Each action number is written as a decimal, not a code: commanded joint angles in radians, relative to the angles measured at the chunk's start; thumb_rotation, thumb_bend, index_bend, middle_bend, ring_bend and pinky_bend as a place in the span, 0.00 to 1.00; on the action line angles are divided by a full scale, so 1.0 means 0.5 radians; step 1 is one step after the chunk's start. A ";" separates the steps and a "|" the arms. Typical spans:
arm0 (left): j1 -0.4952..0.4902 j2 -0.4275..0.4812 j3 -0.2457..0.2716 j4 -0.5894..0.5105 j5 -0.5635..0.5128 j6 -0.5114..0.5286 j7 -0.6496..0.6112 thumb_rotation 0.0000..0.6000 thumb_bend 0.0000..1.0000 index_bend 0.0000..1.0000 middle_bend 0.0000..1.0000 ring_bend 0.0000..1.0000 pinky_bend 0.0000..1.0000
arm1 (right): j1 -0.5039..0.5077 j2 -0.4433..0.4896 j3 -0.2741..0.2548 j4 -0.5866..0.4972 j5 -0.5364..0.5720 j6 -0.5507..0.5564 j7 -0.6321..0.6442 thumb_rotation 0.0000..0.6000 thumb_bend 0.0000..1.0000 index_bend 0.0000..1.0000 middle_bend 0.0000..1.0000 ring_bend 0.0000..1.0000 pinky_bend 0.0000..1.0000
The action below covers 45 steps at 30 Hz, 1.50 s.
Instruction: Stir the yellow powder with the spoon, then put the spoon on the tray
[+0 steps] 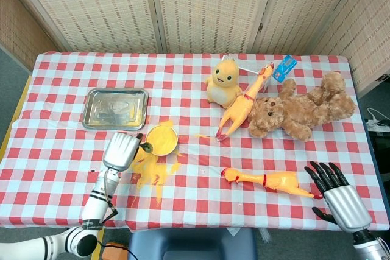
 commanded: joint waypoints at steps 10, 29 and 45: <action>-0.280 -0.386 -0.053 0.312 -0.340 0.003 0.390 1.00 0.48 0.57 1.00 1.00 1.00 | 0.006 0.016 0.013 -0.006 0.027 -0.004 0.028 1.00 0.08 0.00 0.00 0.00 0.00; -0.367 -0.446 0.018 0.488 -0.475 0.063 0.412 1.00 0.48 0.38 1.00 1.00 1.00 | -0.002 0.012 0.012 -0.010 0.026 0.009 0.002 1.00 0.08 0.00 0.00 0.00 0.00; -0.324 -0.157 0.102 0.162 -0.725 0.056 0.523 1.00 0.65 0.26 1.00 1.00 1.00 | -0.006 0.009 0.002 -0.014 0.007 0.016 -0.014 1.00 0.08 0.00 0.00 0.00 0.00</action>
